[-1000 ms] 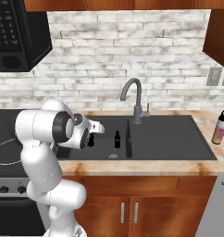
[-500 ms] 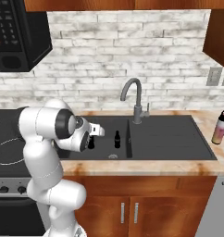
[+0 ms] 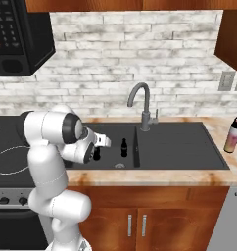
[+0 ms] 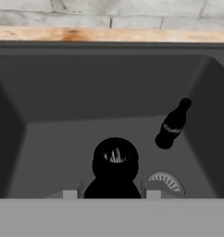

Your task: Place the large bottle from the dining counter next to the other large bottle outside the sink, and place the small bottle from the dining counter next to the other small bottle inside the sink.

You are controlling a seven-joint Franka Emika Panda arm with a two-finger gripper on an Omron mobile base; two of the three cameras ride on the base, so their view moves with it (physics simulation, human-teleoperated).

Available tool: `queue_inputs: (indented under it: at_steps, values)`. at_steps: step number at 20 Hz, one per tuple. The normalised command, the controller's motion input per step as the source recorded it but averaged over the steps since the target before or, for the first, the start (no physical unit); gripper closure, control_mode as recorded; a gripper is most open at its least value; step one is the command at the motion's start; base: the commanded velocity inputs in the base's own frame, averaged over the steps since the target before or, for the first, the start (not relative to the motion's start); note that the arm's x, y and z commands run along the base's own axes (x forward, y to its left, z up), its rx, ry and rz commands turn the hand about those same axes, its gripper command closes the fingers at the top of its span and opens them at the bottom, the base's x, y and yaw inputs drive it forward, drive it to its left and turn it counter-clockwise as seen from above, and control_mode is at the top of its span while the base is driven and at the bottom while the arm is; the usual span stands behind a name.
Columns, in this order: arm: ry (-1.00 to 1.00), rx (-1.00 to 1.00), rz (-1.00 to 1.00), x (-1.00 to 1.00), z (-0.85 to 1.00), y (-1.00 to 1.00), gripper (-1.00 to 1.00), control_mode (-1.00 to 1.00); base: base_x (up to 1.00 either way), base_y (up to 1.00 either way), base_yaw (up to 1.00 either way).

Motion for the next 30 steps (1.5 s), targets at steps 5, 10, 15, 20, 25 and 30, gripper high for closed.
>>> queue_inputs:
  at_steps: [5,10,15,20,25,30]
  values:
    - [0.00,0.00,0.00,0.02,-0.16,0.00,1.00,-1.00,0.00,0.00,0.00]
    - [0.00,0.00,0.00,0.07,-0.15,0.00,1.00,-1.00,0.00,0.00,0.00]
    - [0.00,0.00,0.00,0.08,-0.16,0.00,1.00,-1.00,0.00,0.00,0.00]
    - [0.00,0.00,0.00,0.05,-0.16,0.00,1.00,-1.00,0.00,0.00,0.00]
    - [0.00,0.00,0.00,0.04,-0.17,0.00,1.00,-1.00,0.00,0.00,0.00]
    - [0.00,0.00,0.00,0.01,-0.16,0.00,1.00,-1.00,0.00,0.00,0.00]
